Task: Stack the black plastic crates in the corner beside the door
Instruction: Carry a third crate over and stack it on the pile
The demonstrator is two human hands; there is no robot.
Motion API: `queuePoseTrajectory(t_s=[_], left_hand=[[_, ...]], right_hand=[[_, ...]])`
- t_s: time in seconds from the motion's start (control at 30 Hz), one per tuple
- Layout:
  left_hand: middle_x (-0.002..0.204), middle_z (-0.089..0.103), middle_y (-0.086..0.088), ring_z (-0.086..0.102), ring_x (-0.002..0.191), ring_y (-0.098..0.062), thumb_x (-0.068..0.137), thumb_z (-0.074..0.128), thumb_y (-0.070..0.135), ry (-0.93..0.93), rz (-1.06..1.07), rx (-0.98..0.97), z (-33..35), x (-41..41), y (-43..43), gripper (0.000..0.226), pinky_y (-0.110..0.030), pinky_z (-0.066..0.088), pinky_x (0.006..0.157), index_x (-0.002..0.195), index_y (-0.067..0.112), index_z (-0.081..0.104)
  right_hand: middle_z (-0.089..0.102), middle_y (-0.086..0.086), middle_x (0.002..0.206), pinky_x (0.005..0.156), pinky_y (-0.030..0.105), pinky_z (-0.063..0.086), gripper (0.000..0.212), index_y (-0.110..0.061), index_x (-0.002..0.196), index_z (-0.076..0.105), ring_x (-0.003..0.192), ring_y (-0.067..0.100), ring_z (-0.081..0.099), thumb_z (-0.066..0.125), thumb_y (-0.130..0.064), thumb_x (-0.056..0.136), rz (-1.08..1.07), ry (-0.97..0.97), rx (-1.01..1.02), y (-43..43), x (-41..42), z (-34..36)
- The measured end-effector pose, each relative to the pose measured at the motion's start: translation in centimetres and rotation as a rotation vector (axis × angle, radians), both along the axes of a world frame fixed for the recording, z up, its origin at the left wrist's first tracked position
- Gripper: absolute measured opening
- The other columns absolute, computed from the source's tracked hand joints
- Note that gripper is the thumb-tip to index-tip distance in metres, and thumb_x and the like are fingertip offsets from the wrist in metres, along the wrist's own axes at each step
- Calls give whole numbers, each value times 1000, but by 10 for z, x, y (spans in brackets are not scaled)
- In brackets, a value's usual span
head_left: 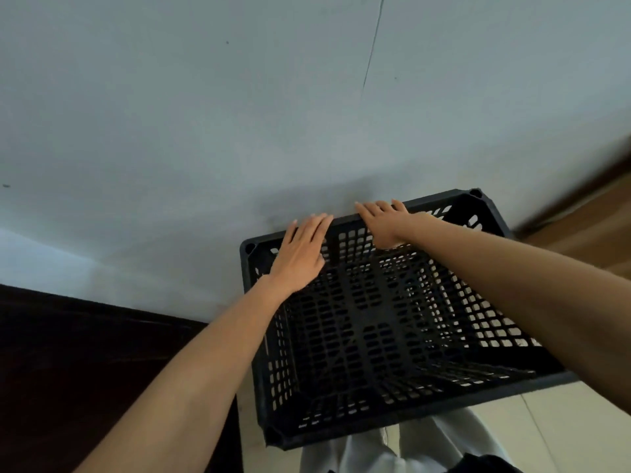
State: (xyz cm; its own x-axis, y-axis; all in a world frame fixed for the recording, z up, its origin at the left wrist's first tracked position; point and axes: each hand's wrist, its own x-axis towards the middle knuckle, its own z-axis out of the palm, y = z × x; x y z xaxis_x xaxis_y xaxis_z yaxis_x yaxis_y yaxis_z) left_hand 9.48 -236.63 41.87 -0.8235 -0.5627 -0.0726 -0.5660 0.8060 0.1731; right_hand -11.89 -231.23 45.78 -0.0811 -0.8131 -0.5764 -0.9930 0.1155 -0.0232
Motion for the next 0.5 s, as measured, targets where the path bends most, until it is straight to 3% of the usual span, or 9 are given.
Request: queuePoseTrajectory(t_s=[0.13,0.23,0.33,0.43,0.5], left_hand=[[161,16,-4,13,150,-22,88,56,15,67,183,-103,-1,66,17,78,-45,15,122,155,15,16],[161,15,-9,15,149,-28,85,62,21,99,411,-65,0,108,40,86,-45,26,119,155,13,12],[161,12,-12,11,150,-27,87,65,31,121,645,71,-2,131,68,93,-41,23,120,155,9,7],[163,1,-13,1,151,-25,90,65,27,267,885,331,-2,130,108,94,-37,13,121,155,7,1],[164,-3,-9,2,151,-23,93,62,23,311,998,443,-4,123,132,91,-36,15,120,155,11,-3]], right_hand=[[9,9,161,119,49,15,81,-17,154,2,147,34,12,51,-18,89,75,-62,-173,-6,45,14],[8,7,161,119,46,16,87,-19,154,1,148,30,9,54,-12,85,272,-127,-304,-3,109,6],[2,5,162,120,44,9,89,-17,154,-1,149,27,1,56,-10,86,504,-141,-386,-2,171,-5],[-2,8,162,120,45,3,85,-12,154,-2,149,28,-3,55,-15,91,708,-42,-342,2,209,-20],[0,9,162,119,46,-1,80,-11,154,0,149,30,-3,52,-17,94,789,12,-302,6,220,-29]])
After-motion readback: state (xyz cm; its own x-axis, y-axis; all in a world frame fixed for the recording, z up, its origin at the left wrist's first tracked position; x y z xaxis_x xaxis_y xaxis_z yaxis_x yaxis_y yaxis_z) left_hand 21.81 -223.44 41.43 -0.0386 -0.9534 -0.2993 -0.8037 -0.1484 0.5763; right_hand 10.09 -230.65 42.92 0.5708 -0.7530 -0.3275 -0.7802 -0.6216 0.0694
